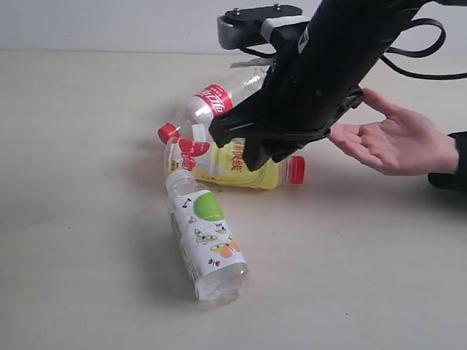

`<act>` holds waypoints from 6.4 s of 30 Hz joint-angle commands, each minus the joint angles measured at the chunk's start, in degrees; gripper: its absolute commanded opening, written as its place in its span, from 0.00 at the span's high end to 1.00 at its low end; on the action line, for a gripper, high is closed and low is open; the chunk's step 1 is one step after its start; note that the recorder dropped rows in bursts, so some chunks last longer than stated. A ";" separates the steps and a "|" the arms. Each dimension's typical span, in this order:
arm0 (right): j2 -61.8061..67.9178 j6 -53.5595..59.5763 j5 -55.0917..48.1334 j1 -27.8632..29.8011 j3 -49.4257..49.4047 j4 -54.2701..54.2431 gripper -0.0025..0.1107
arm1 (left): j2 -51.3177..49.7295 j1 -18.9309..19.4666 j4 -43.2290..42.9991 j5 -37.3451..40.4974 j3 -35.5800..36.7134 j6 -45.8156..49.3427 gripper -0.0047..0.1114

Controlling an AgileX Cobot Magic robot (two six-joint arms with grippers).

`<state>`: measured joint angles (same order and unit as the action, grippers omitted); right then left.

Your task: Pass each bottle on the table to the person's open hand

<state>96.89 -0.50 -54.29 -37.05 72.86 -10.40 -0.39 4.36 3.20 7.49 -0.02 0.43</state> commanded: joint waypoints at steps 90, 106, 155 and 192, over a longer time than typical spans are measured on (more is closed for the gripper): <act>-15.44 -5.06 -10.24 7.95 0.65 15.36 0.98 | 0.39 -0.29 -0.11 -0.29 0.02 -0.02 0.89; -14.86 -2.14 -5.30 24.19 -9.17 13.72 0.98 | 0.39 -0.29 -0.11 -0.29 0.02 -0.02 0.89; 4.13 3.57 10.58 24.37 -9.10 6.43 0.23 | 0.39 -0.29 -0.11 -0.29 0.02 0.24 0.89; -67.02 6.53 20.79 24.37 -38.38 0.02 0.98 | 0.39 -0.29 -0.11 -0.29 0.02 0.39 0.89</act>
<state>35.22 6.36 -35.04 -12.87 39.73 -10.08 -0.39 4.36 3.20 7.49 -0.02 0.64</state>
